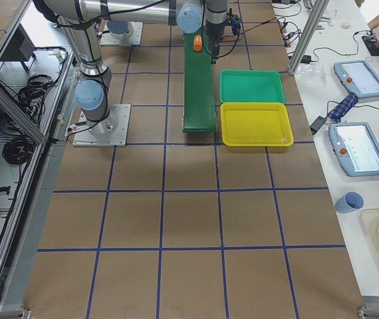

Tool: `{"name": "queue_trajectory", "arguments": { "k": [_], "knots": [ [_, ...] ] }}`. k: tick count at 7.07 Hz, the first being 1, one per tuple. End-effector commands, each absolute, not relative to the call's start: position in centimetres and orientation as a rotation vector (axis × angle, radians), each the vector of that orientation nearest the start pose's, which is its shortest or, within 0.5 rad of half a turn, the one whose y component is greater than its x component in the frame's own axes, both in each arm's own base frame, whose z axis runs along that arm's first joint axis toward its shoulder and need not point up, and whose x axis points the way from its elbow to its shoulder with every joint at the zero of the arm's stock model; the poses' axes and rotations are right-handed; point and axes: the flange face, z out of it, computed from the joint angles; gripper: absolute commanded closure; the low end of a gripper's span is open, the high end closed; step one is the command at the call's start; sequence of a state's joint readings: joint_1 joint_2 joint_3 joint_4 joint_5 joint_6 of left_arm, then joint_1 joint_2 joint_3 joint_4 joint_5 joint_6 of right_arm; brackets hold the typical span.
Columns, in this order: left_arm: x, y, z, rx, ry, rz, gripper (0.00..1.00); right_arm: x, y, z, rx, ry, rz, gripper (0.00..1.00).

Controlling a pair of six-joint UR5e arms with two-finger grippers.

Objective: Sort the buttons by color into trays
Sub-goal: 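Place the second orange cylinder on the conveyor belt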

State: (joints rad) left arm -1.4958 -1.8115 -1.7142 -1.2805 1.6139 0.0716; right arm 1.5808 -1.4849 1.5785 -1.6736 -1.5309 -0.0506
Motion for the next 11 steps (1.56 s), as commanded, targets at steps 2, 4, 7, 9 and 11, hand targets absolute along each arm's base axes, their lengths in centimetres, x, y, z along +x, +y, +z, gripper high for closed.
{"name": "queue_trajectory", "arguments": {
  "k": [2, 4, 7, 9, 11],
  "knots": [
    [-11.9, -51.8, 28.8, 0.195, 3.093, 0.276, 1.0, 14.3, -52.6, 45.1, -0.095, 3.1, -0.016, 0.0],
    [-11.8, -51.9, 27.2, 0.223, 3.091, 0.305, 0.98, 14.2, -52.6, 45.1, -0.093, 3.1, -0.016, 0.0],
    [-11.7, -51.6, 26.1, 0.187, 3.096, 0.303, 0.02, 14.2, -52.6, 45.1, -0.093, 3.1, -0.016, 0.0],
    [-11.7, -51.6, 27.3, 0.19, 3.107, 0.264, 0.0, 14.4, -52.6, 45.1, -0.098, 3.1, -0.015, 0.0],
    [-11.4, -52.0, 29.6, 0.185, 3.101, 0.196, 0.0, 14.2, -52.6, 45.1, -0.093, 3.1, -0.016, 0.0]
  ]
}}
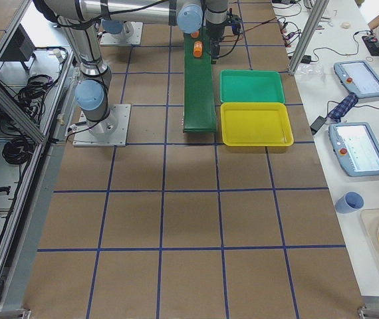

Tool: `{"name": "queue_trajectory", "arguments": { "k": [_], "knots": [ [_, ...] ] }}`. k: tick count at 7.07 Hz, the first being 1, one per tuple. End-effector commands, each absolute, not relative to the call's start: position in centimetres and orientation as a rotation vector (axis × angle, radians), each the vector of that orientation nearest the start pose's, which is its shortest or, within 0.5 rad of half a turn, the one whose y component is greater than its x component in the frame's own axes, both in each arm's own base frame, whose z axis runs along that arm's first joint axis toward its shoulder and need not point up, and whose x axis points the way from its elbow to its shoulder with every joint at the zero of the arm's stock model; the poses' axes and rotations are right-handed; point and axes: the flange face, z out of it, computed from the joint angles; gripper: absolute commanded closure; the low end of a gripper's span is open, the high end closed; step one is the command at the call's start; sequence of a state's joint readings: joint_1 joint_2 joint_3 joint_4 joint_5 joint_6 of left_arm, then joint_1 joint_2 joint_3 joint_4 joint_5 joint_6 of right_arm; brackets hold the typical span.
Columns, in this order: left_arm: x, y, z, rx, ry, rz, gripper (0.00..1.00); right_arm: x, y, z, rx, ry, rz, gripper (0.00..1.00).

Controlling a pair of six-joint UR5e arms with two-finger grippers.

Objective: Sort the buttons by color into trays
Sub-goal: 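Place the second orange cylinder on the conveyor belt, then move the left gripper back and grasp a green-capped button switch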

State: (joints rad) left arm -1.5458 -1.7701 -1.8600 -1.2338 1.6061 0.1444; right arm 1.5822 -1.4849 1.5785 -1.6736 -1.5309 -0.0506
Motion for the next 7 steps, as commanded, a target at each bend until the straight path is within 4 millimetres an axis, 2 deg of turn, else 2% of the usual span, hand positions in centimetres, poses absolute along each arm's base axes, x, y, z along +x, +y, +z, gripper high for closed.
{"name": "queue_trajectory", "arguments": {
  "k": [1, 2, 3, 4, 5, 7],
  "knots": [
    [-10.0, -52.6, 30.3, 0.163, 3.1, 0.171, 0.0, 14.3, -52.6, 45.0, -0.095, 3.1, -0.013, 0.0],
    [-6.4, -54.1, 30.5, 0.089, 3.112, 0.146, 0.0, 14.3, -52.6, 45.1, -0.095, 3.1, -0.015, 0.0],
    [-1.8, -55.6, 30.1, 0.216, 3.113, 0.118, 0.0, 14.3, -52.6, 45.0, -0.095, 3.1, -0.013, 0.0],
    [0.9, -56.5, 29.1, 0.331, 3.092, 0.067, 0.0, 14.2, -52.6, 45.1, -0.093, 3.1, -0.016, 0.0],
    [2.8, -57.1, 27.4, 0.461, 3.078, 0.07, 0.0, 14.3, -52.6, 45.0, -0.095, 3.1, -0.011, 0.0],
    [3.4, -58.4, 24.3, 0.531, 3.06, 0.04, 0.0, 14.3, -52.6, 45.1, -0.095, 3.1, -0.015, 0.0]
  ]
}}
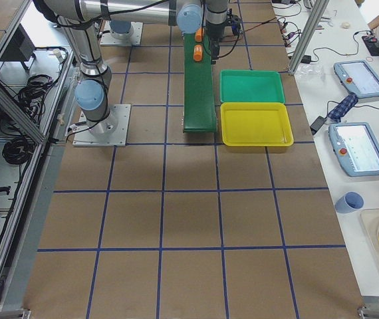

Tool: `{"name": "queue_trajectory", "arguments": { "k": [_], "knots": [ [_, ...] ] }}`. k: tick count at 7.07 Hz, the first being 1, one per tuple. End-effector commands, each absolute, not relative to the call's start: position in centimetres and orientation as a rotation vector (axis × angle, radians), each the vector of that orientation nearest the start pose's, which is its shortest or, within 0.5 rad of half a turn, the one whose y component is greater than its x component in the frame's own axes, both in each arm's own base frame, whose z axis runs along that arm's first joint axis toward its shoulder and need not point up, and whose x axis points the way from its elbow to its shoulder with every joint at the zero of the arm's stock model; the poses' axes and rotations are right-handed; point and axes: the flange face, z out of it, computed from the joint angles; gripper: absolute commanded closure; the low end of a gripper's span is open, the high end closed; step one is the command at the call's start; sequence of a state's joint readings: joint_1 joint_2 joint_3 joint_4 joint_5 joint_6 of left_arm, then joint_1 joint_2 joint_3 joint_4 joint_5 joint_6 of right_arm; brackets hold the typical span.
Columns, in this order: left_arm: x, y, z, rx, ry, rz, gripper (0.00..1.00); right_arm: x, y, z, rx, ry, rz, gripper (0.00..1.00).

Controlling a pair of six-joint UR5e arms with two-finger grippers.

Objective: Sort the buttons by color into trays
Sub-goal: 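Move the left gripper back and grasp a green-capped button switch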

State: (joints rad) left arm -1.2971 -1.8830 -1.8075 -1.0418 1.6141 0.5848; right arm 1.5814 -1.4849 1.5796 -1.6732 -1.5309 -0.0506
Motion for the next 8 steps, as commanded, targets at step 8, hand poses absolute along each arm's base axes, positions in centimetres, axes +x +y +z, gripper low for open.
{"name": "queue_trajectory", "arguments": {
  "k": [8],
  "knots": [
    [3.7, -58.1, 19.3, 0.627, 3.08, 0.125, 0.25, 14.3, -52.6, 45.0, -0.095, 3.1, -0.011, 0.0]
  ]
}}
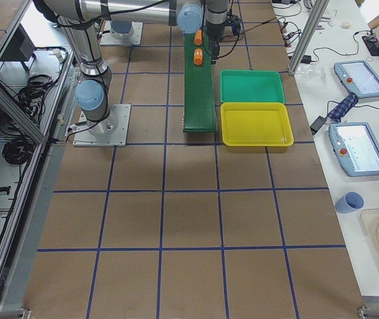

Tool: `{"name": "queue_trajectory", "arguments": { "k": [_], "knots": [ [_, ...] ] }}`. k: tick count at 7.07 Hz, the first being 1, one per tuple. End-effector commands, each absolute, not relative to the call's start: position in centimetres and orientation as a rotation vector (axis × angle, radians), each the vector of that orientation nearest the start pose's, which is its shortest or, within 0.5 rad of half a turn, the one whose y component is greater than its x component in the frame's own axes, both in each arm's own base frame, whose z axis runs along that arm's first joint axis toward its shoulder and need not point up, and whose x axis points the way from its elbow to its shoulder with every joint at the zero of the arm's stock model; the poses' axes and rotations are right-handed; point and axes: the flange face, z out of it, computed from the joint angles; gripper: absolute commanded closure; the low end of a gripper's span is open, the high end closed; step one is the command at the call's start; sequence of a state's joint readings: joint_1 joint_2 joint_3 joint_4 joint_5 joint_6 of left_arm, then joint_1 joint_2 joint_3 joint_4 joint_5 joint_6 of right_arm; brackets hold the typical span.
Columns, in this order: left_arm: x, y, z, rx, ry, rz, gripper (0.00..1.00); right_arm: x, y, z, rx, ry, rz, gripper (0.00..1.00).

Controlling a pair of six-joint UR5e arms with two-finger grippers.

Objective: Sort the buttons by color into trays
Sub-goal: 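Move the left gripper back and grasp a green-capped button switch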

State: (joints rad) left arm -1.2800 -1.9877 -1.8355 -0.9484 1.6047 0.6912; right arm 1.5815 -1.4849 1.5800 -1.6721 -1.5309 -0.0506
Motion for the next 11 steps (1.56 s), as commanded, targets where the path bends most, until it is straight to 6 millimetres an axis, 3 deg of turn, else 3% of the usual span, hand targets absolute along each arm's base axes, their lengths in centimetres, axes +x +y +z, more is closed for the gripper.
{"name": "queue_trajectory", "arguments": {
  "k": [1, 3, 4, 5, 6, 8, 11],
  "knots": [
    [3.6, -58.0, 18.8, 0.633, 3.083, 0.138, 0.24, 14.3, -52.6, 45.0, -0.095, 3.1, -0.013, 0.0],
    [3.7, -58.1, 17.5, 0.637, 3.09, 0.166, 0.24, 14.3, -52.6, 45.0, -0.095, 3.1, -0.011, 0.0],
    [3.7, -58.2, 17.1, 0.637, 3.091, 0.174, 0.65, 14.3, -52.6, 45.0, -0.095, 3.1, -0.011, 0.0],
    [3.9, -58.4, 17.2, 0.635, 3.09, 0.169, 1.0, 14.3, -52.6, 45.0, -0.095, 3.1, -0.011, 0.0],
    [4.0, -58.6, 17.7, 0.632, 3.089, 0.152, 1.0, 14.3, -52.6, 45.0, -0.095, 3.1, -0.011, 0.0],
    [4.1, -59.4, 21.1, 0.604, 3.071, 0.075, 1.0, 14.3, -52.4, 44.5, -0.095, 3.102, 0.003, 0.0],
    [2.7, -58.9, 27.0, 0.317, 3.104, 0.086, 1.0, 14.2, -52.3, 44.5, -0.093, 3.102, 0.004, 0.0]
  ]
}}
